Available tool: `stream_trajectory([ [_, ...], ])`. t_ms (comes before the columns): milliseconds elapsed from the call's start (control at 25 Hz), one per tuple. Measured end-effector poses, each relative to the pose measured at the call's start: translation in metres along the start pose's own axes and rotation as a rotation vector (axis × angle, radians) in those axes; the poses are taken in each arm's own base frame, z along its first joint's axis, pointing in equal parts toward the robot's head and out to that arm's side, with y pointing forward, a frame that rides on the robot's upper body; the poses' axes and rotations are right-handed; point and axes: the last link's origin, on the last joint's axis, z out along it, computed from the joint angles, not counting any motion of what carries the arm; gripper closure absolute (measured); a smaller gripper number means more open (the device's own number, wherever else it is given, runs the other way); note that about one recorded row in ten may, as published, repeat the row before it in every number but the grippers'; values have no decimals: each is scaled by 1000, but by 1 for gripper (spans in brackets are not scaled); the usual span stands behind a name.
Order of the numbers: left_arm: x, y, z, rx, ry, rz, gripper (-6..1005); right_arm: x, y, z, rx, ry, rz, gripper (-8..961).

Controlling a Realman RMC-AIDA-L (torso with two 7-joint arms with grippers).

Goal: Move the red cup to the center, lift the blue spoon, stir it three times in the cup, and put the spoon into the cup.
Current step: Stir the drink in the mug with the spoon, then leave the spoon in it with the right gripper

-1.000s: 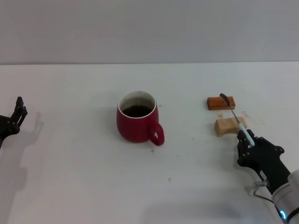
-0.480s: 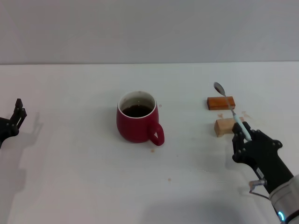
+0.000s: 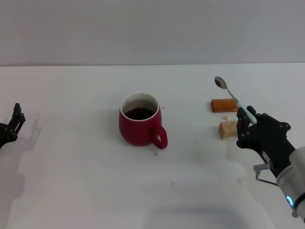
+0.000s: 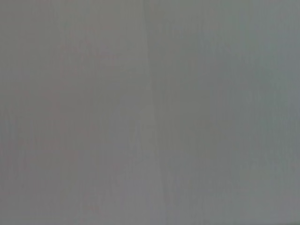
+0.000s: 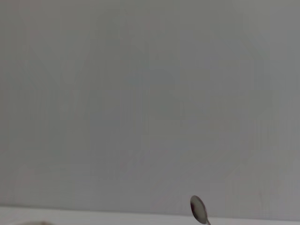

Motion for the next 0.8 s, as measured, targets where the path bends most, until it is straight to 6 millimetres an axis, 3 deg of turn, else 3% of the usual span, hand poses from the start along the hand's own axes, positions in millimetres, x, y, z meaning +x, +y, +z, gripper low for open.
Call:
stream_trajectory([
  [560,-1,-2,-1,6,-5,-1,158,-20,9,7,25,56,-75,820],
  [800,-2,-2,0,5,-12,0,158,-21,15,7,57,-8,-172,820],
])
